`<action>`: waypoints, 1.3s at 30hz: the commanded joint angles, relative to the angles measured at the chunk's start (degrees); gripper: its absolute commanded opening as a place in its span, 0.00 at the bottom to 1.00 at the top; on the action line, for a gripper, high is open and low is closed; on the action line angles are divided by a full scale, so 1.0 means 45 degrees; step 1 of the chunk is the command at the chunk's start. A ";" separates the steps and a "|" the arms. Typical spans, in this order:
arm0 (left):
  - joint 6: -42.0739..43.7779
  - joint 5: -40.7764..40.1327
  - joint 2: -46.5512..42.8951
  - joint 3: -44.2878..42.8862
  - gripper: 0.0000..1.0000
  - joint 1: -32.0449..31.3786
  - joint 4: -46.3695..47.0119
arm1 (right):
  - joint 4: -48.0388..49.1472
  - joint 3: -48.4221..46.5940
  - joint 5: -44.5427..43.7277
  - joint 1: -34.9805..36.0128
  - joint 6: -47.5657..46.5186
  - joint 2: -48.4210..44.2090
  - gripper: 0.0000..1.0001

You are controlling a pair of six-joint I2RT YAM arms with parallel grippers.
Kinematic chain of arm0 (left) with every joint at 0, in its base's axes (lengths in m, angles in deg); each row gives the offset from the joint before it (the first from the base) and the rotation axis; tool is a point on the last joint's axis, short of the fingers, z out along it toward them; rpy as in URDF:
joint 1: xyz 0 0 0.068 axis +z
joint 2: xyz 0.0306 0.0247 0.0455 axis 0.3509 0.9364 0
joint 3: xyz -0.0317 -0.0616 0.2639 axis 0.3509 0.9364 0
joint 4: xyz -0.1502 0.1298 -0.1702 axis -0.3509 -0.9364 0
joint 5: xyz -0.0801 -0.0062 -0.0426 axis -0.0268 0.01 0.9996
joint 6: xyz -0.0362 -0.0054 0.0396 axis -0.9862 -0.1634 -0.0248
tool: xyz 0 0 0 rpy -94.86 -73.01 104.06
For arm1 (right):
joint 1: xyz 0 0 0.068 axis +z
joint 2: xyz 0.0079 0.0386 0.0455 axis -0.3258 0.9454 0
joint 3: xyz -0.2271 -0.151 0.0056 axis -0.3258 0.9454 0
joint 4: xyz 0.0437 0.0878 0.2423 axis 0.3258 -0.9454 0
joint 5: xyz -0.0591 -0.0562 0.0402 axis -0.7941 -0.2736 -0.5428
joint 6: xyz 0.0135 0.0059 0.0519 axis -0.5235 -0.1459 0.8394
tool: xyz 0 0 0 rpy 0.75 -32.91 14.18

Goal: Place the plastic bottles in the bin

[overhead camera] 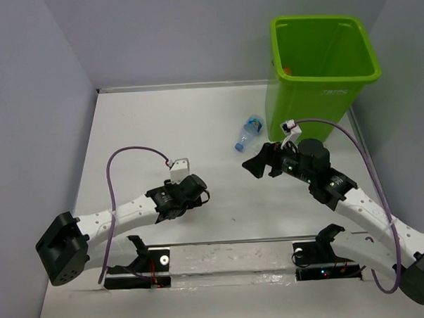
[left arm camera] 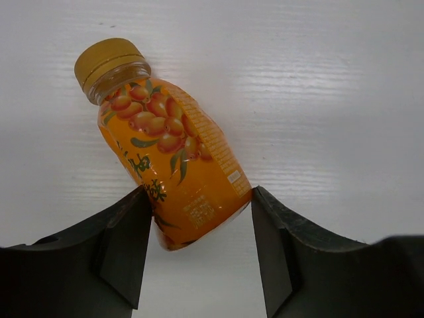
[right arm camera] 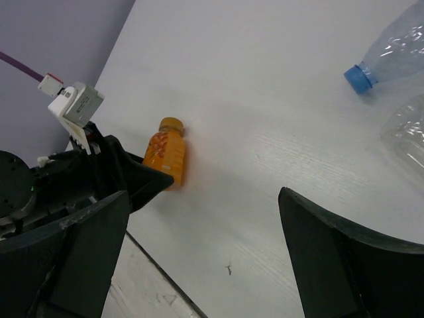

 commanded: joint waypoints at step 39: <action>0.4314 0.4045 -0.5714 0.1334 0.92 -0.2372 0.6775 | 0.3301 -0.3218 0.0026 0.1965 0.2760 0.3201 0.30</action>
